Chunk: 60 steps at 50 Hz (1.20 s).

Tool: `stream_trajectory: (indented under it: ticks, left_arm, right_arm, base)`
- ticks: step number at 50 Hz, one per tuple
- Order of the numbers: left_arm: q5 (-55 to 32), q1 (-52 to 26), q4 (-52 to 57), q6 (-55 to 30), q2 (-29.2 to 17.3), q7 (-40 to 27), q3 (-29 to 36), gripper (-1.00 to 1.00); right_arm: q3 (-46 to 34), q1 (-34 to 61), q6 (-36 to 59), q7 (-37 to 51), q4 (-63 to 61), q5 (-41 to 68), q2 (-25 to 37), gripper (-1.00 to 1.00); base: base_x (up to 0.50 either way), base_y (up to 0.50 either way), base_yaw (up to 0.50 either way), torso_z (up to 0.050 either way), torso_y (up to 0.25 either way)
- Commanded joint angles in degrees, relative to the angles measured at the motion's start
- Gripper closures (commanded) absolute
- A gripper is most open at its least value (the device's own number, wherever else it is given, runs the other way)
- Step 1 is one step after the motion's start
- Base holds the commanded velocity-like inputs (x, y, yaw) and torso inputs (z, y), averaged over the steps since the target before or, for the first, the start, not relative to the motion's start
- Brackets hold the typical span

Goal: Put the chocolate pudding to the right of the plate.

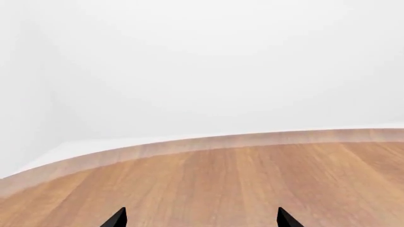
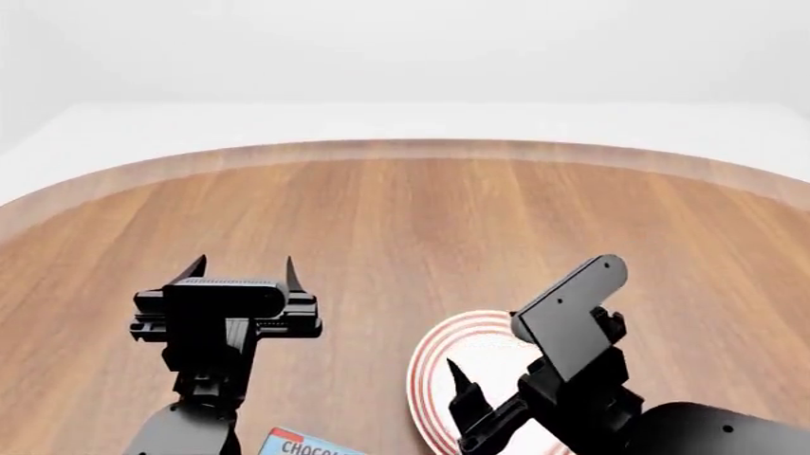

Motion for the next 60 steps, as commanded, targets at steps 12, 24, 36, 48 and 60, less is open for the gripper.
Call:
stream_trajectory:
  ticks: [12, 24, 36, 48, 60]
  left_arm:
    - [-0.44, -0.17, -0.39, 0.23, -0.4, -0.68, 0.65, -1.0]
    - [-0.78, -0.28, -0.55, 0.35, -0.62, -1.0, 0.84, -1.0]
    - [-0.91, -0.34, -0.82, 0.5, -0.76, -1.32, 1.38, -1.0]
    - [-1.21, -0.5, -0.54, 0.41, -1.05, -1.63, 1.6, -1.0]
    - [-1.4, -0.52, -0.25, 0.41, -1.29, -1.95, 1.99, -1.0]
  right_arm:
    - [-8.17, 5.85, 0.0, 6.23, 3.53, 26.05, 7.57, -1.0]
    - [-11.06, 6.36, -2.12, 4.95, 3.75, 26.35, 7.3, -1.0]
    - [-16.34, 8.14, -3.05, -0.78, 5.38, 20.91, 4.81, -1.0]
    - [-25.11, 9.43, -5.87, -9.08, 10.11, 10.31, 2.95, -1.0]
    - [-32.7, 10.55, -10.39, -16.06, 16.69, 1.65, 1.72, -1.0]
  base:
    - [0.0, 0.0, 0.0, 0.0, 0.0]
    - [0.0, 0.0, 0.0, 0.0, 0.0]
    - [0.0, 0.0, 0.0, 0.0, 0.0]
    - [0.0, 0.0, 0.0, 0.0, 0.0]
    - [0.0, 0.0, 0.0, 0.0, 0.0]
